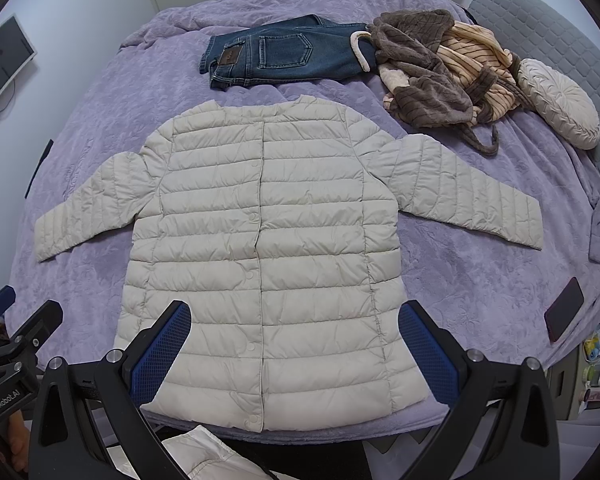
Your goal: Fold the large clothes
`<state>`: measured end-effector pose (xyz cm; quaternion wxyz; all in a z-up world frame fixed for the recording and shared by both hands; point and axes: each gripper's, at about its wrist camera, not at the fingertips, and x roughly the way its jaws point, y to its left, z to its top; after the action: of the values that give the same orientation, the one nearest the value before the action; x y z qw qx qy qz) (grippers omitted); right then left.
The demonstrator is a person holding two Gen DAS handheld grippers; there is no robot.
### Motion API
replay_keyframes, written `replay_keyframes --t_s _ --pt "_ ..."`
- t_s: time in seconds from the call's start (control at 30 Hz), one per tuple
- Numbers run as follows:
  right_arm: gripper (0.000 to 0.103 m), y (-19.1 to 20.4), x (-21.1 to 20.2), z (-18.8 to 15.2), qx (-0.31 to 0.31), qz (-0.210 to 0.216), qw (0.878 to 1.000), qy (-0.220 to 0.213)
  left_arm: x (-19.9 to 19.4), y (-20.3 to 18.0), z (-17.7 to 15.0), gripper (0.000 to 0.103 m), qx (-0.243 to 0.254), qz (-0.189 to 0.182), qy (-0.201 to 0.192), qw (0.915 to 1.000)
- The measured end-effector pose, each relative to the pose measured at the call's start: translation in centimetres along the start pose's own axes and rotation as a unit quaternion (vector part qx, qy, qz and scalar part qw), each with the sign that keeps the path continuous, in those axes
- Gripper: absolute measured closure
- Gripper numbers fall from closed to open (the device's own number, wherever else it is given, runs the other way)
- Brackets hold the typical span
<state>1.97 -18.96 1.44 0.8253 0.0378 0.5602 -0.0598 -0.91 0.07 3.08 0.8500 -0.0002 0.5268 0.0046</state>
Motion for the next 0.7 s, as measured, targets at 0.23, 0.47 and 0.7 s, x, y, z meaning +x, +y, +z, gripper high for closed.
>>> replay_keyframes --t_s 0.23,0.47,0.7 --pt "0.000 0.08 -0.04 -0.05 0.001 0.000 1.000 0.000 -0.01 0.00 -0.12 0.000 0.000 -0.001 0.000 1.0000" --pt "0.000 0.06 0.00 -0.12 0.000 0.000 1.000 0.000 -0.02 0.07 0.04 0.000 0.001 -0.001 0.000 1.0000" --pt "0.000 0.13 0.02 -0.10 0.000 0.000 1.000 0.000 0.00 0.08 -0.06 0.000 0.000 -0.001 0.000 1.0000"
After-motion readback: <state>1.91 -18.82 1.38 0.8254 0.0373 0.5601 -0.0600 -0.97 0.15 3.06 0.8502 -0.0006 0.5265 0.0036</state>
